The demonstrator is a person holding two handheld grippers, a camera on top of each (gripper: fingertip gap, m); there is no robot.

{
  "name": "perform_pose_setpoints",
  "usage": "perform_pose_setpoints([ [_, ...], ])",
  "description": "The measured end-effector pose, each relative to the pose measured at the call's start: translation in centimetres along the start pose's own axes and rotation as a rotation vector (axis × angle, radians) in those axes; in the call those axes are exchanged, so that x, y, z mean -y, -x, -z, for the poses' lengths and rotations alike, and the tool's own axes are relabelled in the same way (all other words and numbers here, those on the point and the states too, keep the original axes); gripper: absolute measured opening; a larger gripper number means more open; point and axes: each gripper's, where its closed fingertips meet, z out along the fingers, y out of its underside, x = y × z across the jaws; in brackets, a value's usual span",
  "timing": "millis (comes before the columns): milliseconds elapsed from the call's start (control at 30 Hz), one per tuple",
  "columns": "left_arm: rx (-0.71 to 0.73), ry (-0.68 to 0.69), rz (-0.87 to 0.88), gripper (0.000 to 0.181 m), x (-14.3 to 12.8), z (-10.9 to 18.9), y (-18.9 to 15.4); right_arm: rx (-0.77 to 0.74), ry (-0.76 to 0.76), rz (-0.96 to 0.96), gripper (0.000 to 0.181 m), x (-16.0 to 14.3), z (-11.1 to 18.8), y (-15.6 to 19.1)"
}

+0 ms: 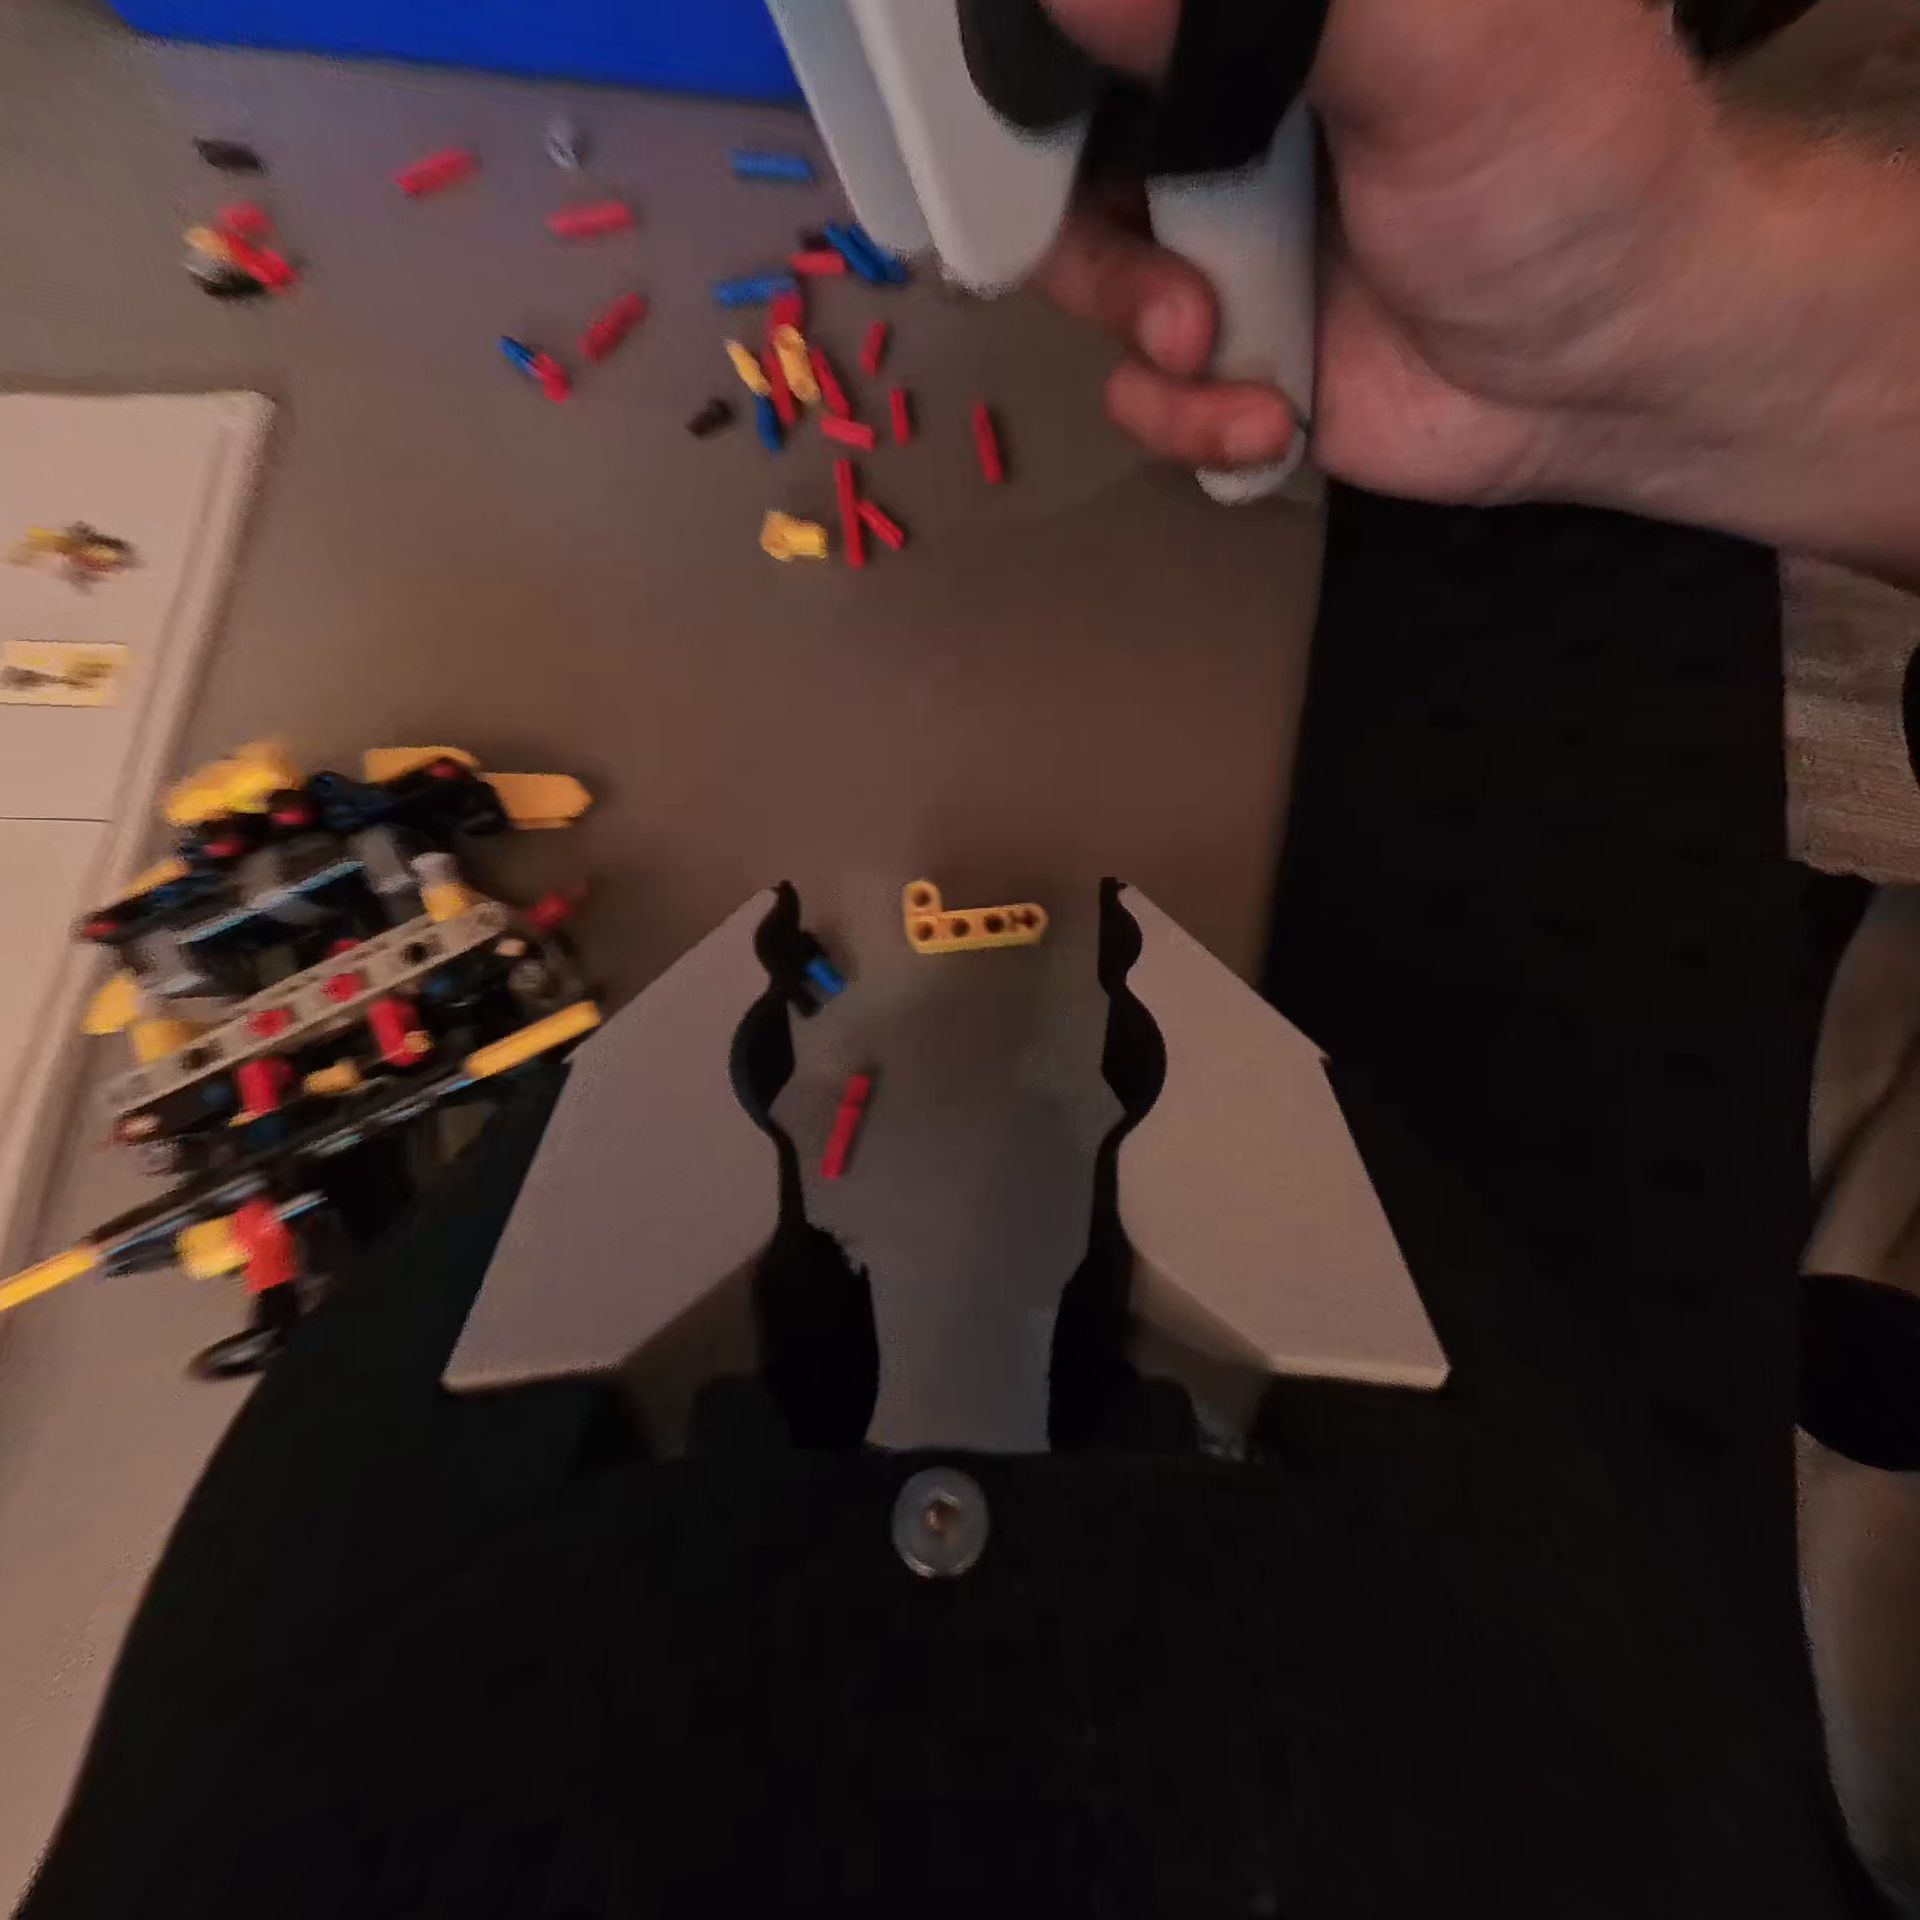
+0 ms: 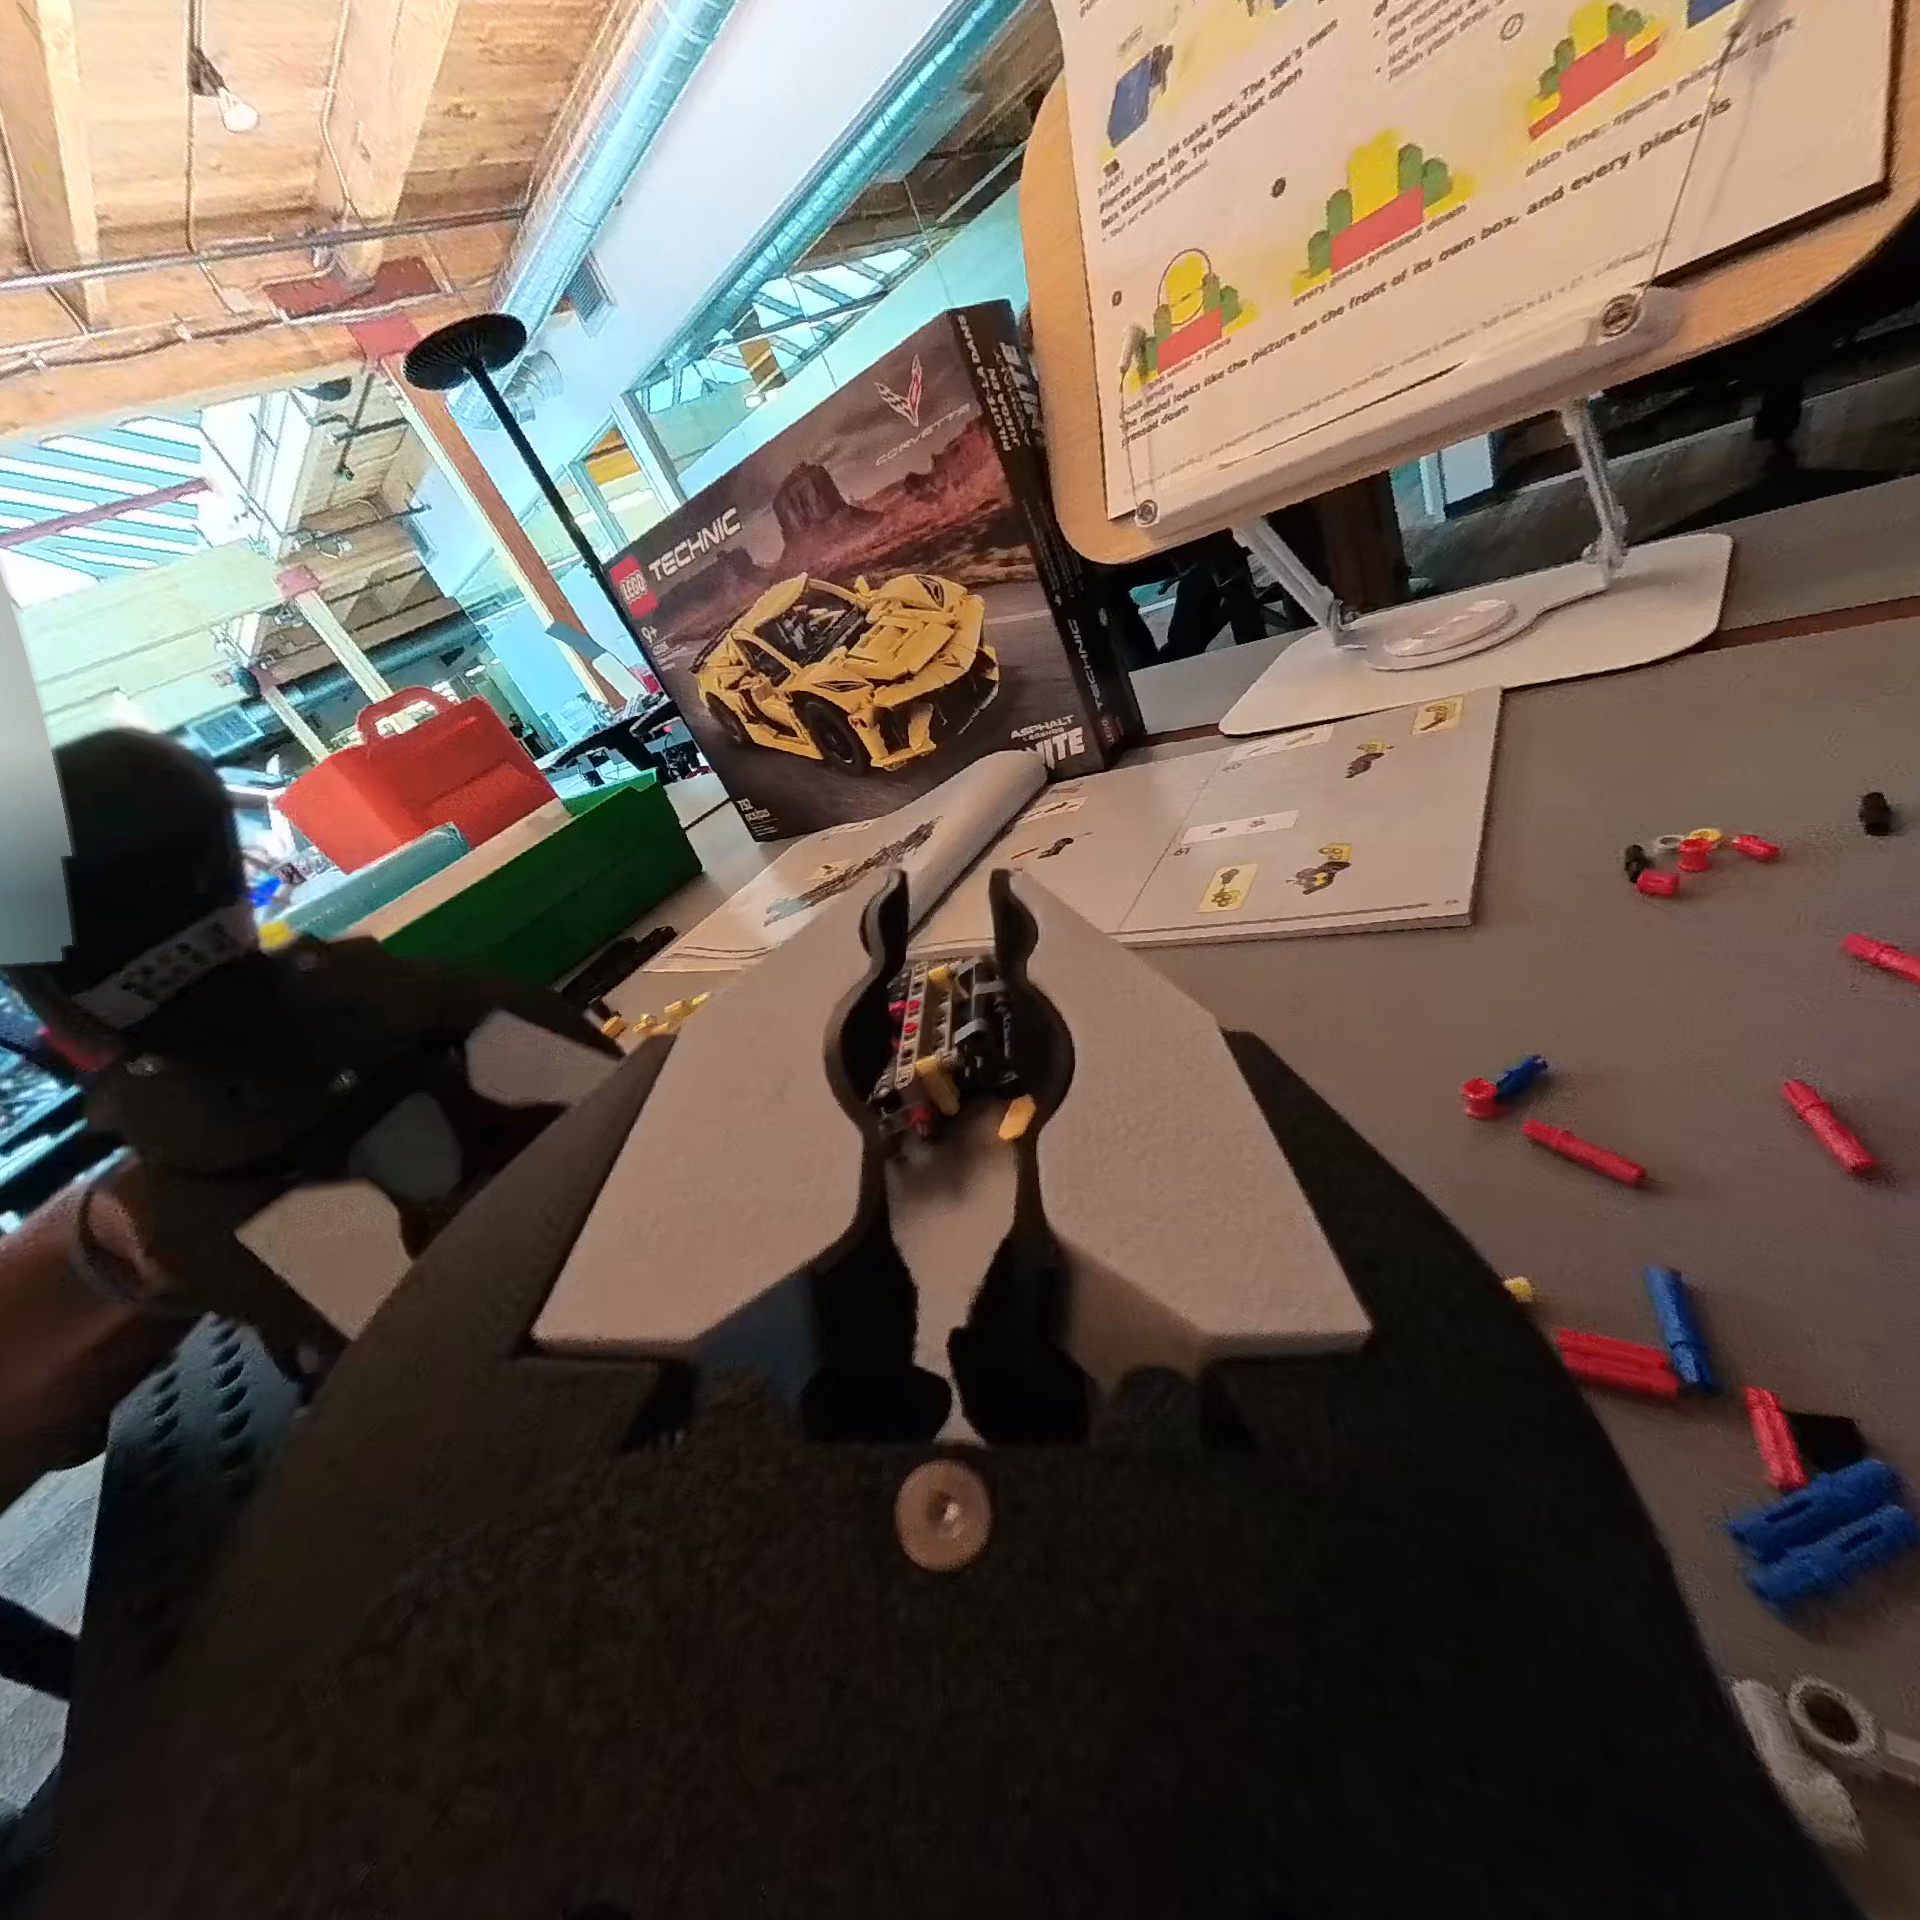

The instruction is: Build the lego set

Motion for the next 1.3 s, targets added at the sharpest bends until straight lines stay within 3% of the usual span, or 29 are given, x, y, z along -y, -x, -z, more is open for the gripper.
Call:
perform_pose_setpoints([
  [167,0.138,-0.391,0.079,0.06,5.5,7.3,5.2,0.016,0.06,0.049,0.014,-1.1,-0.8,0.6],
  [267,0.203,-0.621,0.037,0.059,7.5,11.5,8.5,0.02,0.09,0.088,0.014,-1.6,-1.2,1.0],
  [400,0.288,-0.551,0.104,0.059,5.3,11.7,13.4,0.019,0.126,0.118,0.014,-2.2,-1.5,1.1],
  [467,0.3,-0.607,0.15,0.058,4.1,11.7,14.6,0.018,0.139,0.131,0.014,-2.5,-1.7,1.1],
  [600,0.242,-0.678,0.255,0.055,2.7,12.4,14.4,0.027,0.175,0.142,0.014,-3.1,-2.0,1.3],
  [800,0.271,-0.607,0.252,0.051,2.0,11.2,14.6,0.035,0.284,0.163,0.012,-4.7,-2.2,1.7],
  [933,0.325,-0.549,0.238,0.047,1.0,10.5,15.4,0.059,0.656,0.178,0.017,-9.1,0.1,3.2],
  [1000,0.321,-0.555,0.247,0.047,1.0,10.6,15.6,0.059,0.773,0.244,0.02,-10.4,1.6,4.7],
  [1100,0.312,-0.55,0.248,0.047,0.9,10.5,15.6,-0.021,0.863,0.339,0.02,-12.1,2.6,5.2],
  [1300,0.221,-0.558,0.155,0.047,2.1,10.1,12.9,-0.075,0.965,0.338,0.023,-14.7,2.3,5.0],
])
